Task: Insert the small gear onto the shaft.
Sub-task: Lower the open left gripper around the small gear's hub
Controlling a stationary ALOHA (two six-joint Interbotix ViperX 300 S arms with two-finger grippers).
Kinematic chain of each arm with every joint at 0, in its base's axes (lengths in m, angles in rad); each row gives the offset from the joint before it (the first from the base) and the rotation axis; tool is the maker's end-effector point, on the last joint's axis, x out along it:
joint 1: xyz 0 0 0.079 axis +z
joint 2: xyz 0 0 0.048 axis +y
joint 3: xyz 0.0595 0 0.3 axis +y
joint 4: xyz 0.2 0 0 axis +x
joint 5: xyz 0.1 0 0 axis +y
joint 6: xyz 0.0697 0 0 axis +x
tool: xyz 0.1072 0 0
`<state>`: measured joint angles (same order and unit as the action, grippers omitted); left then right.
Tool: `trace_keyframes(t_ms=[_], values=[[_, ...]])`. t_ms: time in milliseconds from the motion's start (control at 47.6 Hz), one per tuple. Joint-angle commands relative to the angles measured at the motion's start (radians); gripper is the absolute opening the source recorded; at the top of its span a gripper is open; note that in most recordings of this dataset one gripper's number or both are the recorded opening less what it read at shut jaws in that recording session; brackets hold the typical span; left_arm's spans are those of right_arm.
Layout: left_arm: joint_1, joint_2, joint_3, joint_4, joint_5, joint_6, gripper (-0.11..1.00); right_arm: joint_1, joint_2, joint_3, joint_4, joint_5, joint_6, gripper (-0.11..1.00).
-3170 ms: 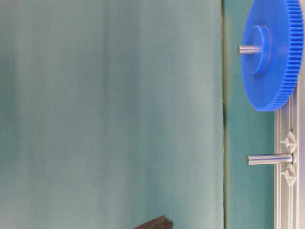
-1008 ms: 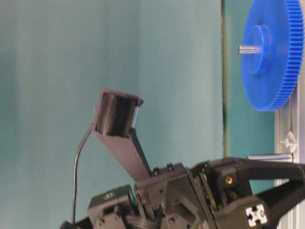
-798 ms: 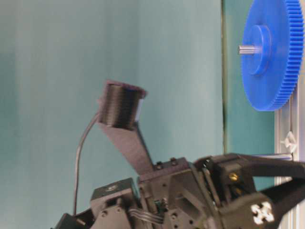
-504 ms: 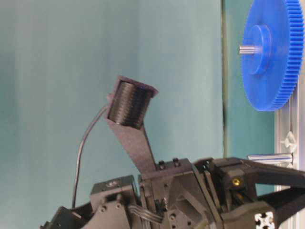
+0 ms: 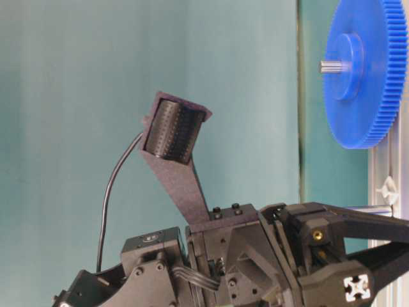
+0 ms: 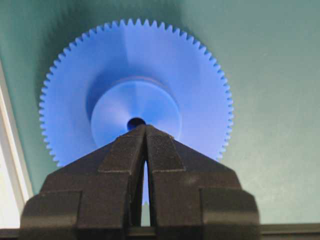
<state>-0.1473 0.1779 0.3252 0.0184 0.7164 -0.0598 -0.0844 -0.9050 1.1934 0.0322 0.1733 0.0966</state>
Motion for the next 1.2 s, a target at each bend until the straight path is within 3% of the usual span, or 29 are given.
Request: trace_keyframes(t_ms=[0,168,273,357,504,609,1175], values=[[-0.003,-0.029,0.005,0.003,-0.032,0.003,0.00,-0.003,0.003,-0.011,-0.002,-0.009,0.008,0.02],[-0.003,-0.037,0.023,0.003,-0.051,0.000,0.02,-0.003,0.003,-0.009,-0.002,-0.009,0.009,0.02],[-0.003,-0.037,0.023,0.003,-0.054,0.000,0.12,-0.002,0.002,-0.009,-0.002,-0.011,0.009,0.02],[-0.003,-0.034,0.023,0.003,-0.058,-0.003,0.31,-0.003,0.002,-0.009,-0.002,-0.009,0.009,0.02],[-0.005,-0.031,0.023,0.003,-0.089,-0.011,0.75,-0.003,0.002,-0.009,-0.002,-0.011,0.009,0.02],[-0.003,-0.029,0.020,0.003,-0.092,-0.008,0.92,-0.003,0.000,-0.009,-0.002,-0.009,0.009,0.02],[-0.003,-0.008,0.028,0.003,-0.091,-0.006,0.94,-0.003,-0.003,-0.006,-0.002,-0.009,0.011,0.02]])
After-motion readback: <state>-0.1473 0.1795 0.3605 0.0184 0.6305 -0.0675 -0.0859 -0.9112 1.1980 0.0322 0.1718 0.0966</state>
